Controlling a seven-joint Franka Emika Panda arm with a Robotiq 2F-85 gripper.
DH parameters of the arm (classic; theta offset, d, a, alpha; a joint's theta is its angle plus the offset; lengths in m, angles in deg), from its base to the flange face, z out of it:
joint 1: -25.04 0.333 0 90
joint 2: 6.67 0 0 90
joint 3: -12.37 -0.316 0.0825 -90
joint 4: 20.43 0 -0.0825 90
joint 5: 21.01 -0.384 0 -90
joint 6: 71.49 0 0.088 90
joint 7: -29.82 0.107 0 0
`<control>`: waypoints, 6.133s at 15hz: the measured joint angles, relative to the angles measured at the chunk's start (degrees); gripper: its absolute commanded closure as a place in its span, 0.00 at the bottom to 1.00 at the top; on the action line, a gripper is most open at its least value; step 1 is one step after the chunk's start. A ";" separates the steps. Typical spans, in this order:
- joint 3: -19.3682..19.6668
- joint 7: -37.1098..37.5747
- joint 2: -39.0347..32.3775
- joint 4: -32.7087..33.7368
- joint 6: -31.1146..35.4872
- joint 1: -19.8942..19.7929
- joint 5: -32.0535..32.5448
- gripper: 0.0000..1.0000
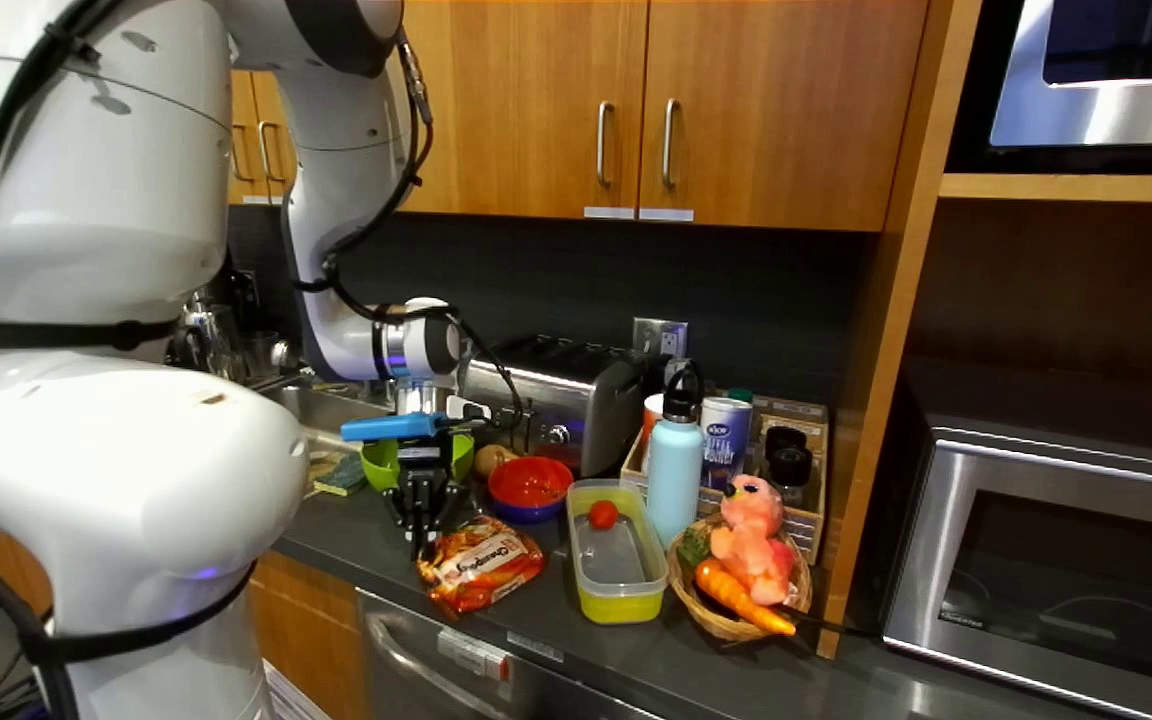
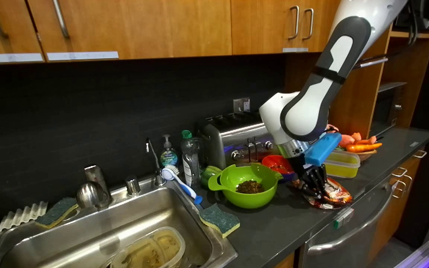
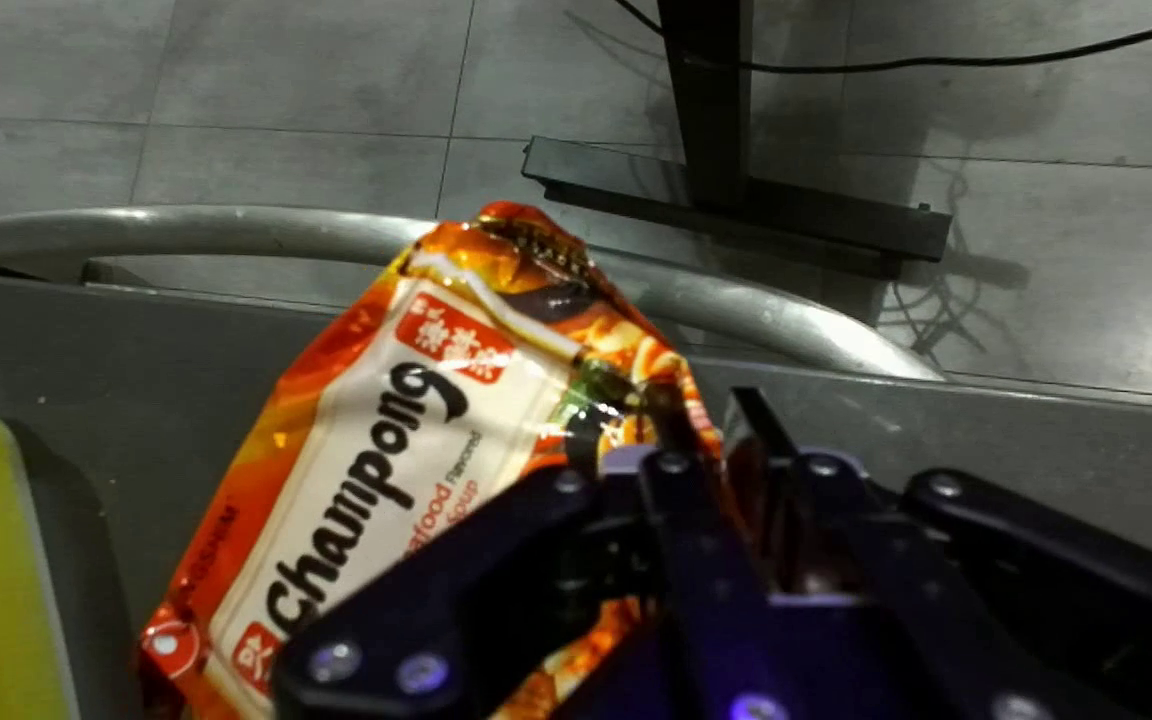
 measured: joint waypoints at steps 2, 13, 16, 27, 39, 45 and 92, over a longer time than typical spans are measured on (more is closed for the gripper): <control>0.00 0.00 0.20 -0.01 0.00 0.05 0.00 1.00; -0.40 0.29 6.93 -1.32 -0.01 1.40 0.02 1.00; -1.51 0.61 12.15 -2.85 -0.26 1.85 0.02 1.00; -5.14 1.18 31.80 -7.15 -1.65 1.73 -0.04 1.00; -5.19 2.54 47.15 -12.79 -4.50 -3.65 -0.09 1.00; -3.73 3.33 54.93 -16.26 -6.47 -8.08 -0.16 1.00; -0.95 4.30 56.09 -17.86 -15.09 -15.41 -5.21 0.00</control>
